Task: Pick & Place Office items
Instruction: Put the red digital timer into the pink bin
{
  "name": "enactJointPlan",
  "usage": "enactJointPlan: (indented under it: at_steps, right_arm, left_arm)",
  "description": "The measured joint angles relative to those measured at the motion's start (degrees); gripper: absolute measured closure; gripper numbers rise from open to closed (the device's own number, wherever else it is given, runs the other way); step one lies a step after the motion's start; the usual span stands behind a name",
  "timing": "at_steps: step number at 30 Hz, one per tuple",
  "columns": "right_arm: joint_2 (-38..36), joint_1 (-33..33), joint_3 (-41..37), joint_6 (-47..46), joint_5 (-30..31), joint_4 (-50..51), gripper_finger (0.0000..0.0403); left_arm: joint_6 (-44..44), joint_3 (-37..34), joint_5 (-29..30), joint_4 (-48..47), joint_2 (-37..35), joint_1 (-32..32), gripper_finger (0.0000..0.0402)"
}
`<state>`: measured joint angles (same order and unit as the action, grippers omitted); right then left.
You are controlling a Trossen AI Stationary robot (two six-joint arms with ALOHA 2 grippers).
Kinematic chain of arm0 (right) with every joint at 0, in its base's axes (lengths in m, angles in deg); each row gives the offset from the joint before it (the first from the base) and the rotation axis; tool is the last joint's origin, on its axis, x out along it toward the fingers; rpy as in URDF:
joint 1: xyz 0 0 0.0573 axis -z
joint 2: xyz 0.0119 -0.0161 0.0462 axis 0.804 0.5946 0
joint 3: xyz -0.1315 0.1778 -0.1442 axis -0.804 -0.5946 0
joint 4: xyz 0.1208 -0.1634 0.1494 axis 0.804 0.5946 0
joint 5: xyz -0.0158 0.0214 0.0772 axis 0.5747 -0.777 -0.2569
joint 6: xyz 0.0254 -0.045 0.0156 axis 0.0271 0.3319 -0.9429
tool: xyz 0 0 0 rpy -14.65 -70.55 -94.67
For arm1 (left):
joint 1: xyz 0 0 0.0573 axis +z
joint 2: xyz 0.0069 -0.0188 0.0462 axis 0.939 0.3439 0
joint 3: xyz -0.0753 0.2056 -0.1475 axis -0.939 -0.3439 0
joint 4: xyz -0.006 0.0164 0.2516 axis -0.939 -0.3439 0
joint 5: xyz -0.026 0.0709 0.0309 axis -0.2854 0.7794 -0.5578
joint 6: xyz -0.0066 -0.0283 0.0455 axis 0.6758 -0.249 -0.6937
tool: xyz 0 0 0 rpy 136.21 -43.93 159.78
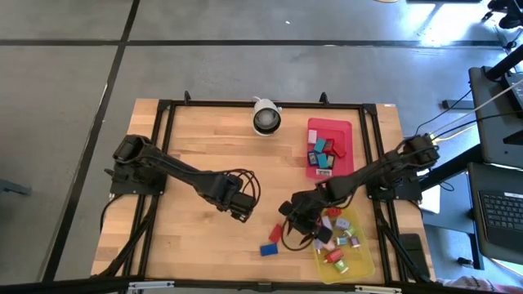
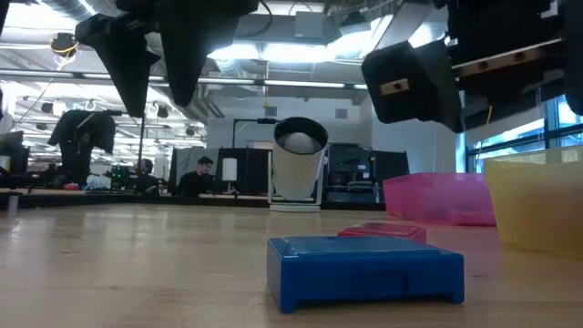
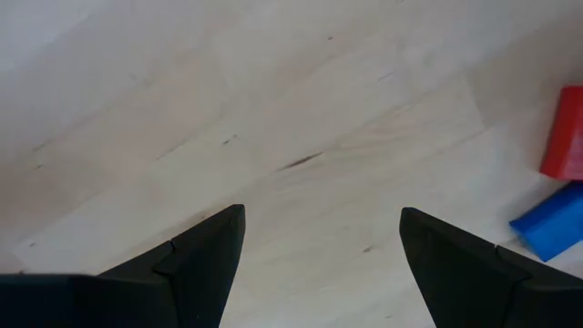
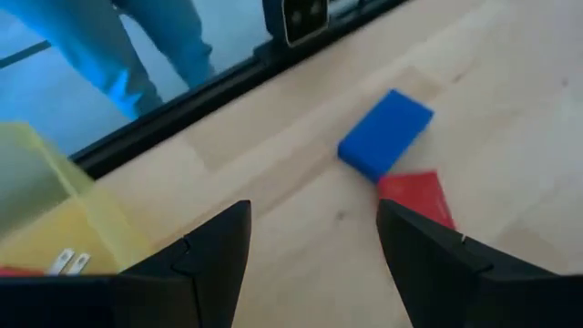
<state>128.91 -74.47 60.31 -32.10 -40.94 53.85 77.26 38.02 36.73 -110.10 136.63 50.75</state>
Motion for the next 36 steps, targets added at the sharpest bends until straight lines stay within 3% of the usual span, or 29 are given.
enactJointPlan:
  at_steps: [9,20,28,36]
  right_arm:
    - [6.04,-0.47,2.12,-5.97,0.83,-10.31,0.0163]
    - [14.73,0.32,10.86,-6.34,1.58,-6.05,0.0163]
    - [16.81,0.95,11.41,-0.29,12.07,-2.05,0.0163]
    - [17.55,1.02,11.56,-0.67,9.66,3.24,0.0164]
  left_arm:
    - [0.15,-0.01,2.05,-0.33,0.06,-1.15,0.0112]
    - [0.98,-0.01,2.39,-1.41,0.09,-2.54,0.0112]
    - [2.18,-0.01,4.63,-1.70,0.11,-4.55,0.0112]
    - [2.99,-0.03,5.57,-1.96,0.11,-5.48,0.0112]
